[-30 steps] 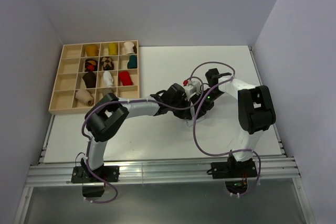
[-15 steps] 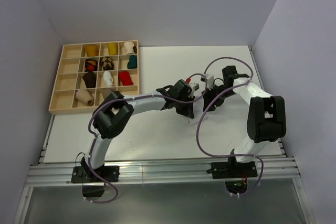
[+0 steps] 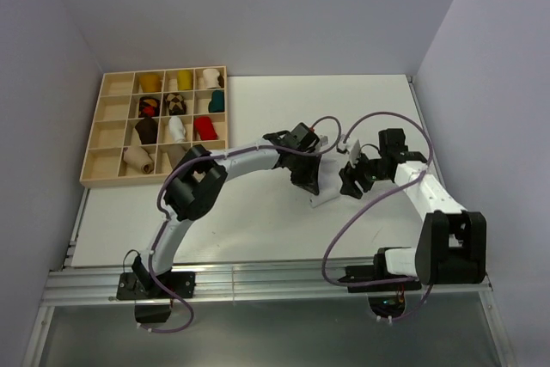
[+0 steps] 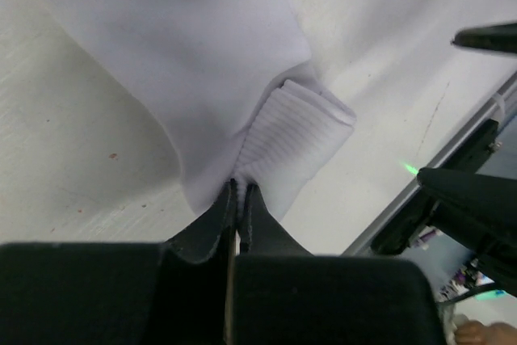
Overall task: Roll the socks
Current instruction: Roll the sock at the center of the board.
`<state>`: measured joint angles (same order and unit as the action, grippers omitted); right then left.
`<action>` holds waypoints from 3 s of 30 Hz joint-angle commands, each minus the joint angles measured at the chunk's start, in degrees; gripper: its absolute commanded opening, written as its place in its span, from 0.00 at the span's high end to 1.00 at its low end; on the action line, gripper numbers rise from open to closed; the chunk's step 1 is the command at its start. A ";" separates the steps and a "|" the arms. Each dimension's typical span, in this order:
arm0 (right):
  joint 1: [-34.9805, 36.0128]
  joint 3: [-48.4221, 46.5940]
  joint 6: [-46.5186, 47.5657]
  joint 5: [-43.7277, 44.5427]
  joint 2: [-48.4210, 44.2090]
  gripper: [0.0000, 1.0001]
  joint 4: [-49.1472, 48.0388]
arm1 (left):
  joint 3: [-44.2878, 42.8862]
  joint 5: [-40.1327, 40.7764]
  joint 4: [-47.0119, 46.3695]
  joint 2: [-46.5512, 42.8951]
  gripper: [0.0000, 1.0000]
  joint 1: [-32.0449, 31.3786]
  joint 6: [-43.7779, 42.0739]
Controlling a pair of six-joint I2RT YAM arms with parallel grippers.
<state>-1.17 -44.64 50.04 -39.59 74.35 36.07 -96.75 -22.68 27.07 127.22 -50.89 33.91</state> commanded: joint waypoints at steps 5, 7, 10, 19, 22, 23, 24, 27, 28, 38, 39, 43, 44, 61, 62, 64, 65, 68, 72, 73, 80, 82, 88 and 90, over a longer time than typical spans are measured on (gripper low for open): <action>9.49 6.93 8.85 6.61 -8.33 0.33 -6.89 | -3.18 -8.25 7.03 4.97 0.99 2.29 1.68; 12.75 9.30 8.58 8.82 -9.74 0.32 -9.78 | -3.71 -9.14 7.47 5.58 1.00 2.55 1.69; 18.29 12.21 8.05 13.39 -11.24 0.30 -14.17 | -3.80 -10.19 7.38 6.02 1.00 2.90 1.86; 28.41 14.93 7.09 22.97 -9.05 0.32 -21.47 | -4.15 -11.34 7.21 6.38 1.00 3.17 2.04; 29.81 16.25 6.65 25.43 -8.69 0.32 -24.98 | -3.89 -11.86 6.68 6.46 1.00 3.26 2.21; 30.08 16.69 6.74 25.62 -8.61 0.32 -25.26 | -3.80 -12.04 6.59 6.46 1.00 3.17 2.21; 30.35 16.52 6.65 25.79 -8.34 0.33 -25.26 | -3.71 -12.13 6.51 6.46 1.00 3.26 2.30; 30.96 15.90 6.30 26.32 -6.50 0.41 -24.12 | -3.18 -12.74 5.98 6.11 1.00 3.52 2.65; 31.05 15.90 6.21 26.67 -5.54 0.42 -23.95 | -2.92 -12.83 5.72 6.02 1.00 3.69 2.74; 31.14 16.34 5.24 27.64 -4.12 0.77 -23.86 | 1.12 -12.83 0.10 1.64 0.86 5.45 6.16; 31.14 16.34 5.33 27.64 -4.03 0.78 -23.60 | 1.56 -12.31 -0.52 0.93 0.79 5.80 6.34; 31.23 15.82 5.51 27.29 -3.42 0.78 -22.98 | 0.61 -8.10 -1.67 -1.62 0.63 8.61 5.82; 31.14 15.47 5.42 27.12 -3.16 0.78 -22.89 | -0.19 -6.69 -0.71 -1.54 0.61 9.75 4.51; 31.32 13.27 5.68 27.38 -0.61 0.78 -21.49 | -18.04 -12.39 5.11 12.70 0.46 9.76 -19.49; 31.32 12.92 5.68 27.29 -0.43 0.78 -21.31 | -18.21 -12.30 4.75 13.23 0.46 9.15 -19.15; 31.40 12.65 5.51 27.38 0.01 0.78 -21.13 | -19.44 -13.61 4.22 15.07 0.46 8.71 -18.79; 31.49 12.39 5.42 27.38 0.01 0.78 -21.05 | -19.70 -13.97 3.52 15.60 0.46 8.45 -18.36; 31.67 12.12 5.33 27.64 0.01 0.78 -20.78 | -18.83 -14.94 1.16 16.04 0.45 7.83 -17.74; 31.84 11.68 5.42 27.99 0.10 0.79 -20.52 | -18.04 -15.56 0.09 16.92 0.45 7.21 -17.21; 31.84 11.51 5.33 27.99 0.53 0.79 -20.52 | -18.04 -15.73 0.09 17.27 0.46 7.13 -17.12; 31.93 11.33 5.15 28.52 1.15 0.79 -20.61 | -17.51 -15.29 -0.88 18.94 0.75 6.95 -14.14; 31.93 11.42 4.80 28.26 1.06 0.79 -20.69 | -16.46 -14.15 -2.10 18.68 0.94 7.30 -13.00; 31.84 10.10 2.34 25.10 -0.08 0.81 -17.89 | -5.40 -8.46 -10.27 11.49 1.00 10.37 -5.97; 31.67 9.84 1.56 24.22 -0.34 0.81 -16.66 | -1.28 -6.60 -13.09 8.24 1.00 11.51 -3.77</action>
<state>30.39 -33.01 53.98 -12.86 74.39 15.20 -104.18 -38.54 15.22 138.39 -41.89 27.40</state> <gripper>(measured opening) 0.300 0.015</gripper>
